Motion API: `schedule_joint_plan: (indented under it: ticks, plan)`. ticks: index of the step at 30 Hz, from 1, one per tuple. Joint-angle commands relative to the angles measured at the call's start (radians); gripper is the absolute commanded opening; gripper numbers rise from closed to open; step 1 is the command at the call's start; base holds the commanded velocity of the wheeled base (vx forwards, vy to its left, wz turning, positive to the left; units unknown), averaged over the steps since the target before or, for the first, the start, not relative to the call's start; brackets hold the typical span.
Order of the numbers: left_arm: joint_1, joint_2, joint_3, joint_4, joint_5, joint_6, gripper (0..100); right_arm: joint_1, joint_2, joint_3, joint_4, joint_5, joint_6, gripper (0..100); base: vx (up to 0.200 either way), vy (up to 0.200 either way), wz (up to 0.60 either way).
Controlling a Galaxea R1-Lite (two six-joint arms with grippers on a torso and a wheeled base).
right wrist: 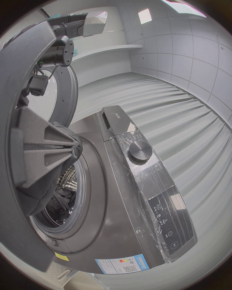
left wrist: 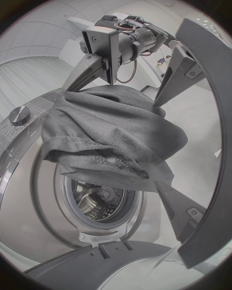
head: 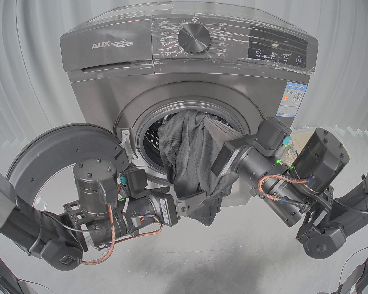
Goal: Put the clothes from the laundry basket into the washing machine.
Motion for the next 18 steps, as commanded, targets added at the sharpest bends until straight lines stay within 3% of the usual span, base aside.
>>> schedule_joint_plan:
  ticks: [1,6,10,12,18]
  plan:
    - [-0.005,0.059,-0.024,-0.015,0.000,-0.013,100,0.002,-0.002,0.001,-0.002,0.000,0.000,0,0.000,0.000,0.00]
    - [-0.005,0.125,-0.028,-0.121,0.003,-0.056,100,0.003,-0.003,0.002,-0.002,0.000,0.000,0,0.000,0.000,0.00]
    - [-0.004,0.171,-0.034,-0.229,0.026,-0.063,100,0.005,-0.003,0.004,-0.004,0.000,0.000,0,0.000,0.000,0.00]
    - [-0.005,0.194,-0.037,-0.288,0.071,-0.063,100,0.003,-0.005,0.007,-0.004,0.000,0.000,0,0.000,0.000,0.00]
    - [-0.010,0.172,-0.016,-0.311,0.081,-0.068,100,0.000,-0.005,0.008,-0.004,0.000,0.000,0,0.000,0.000,0.00]
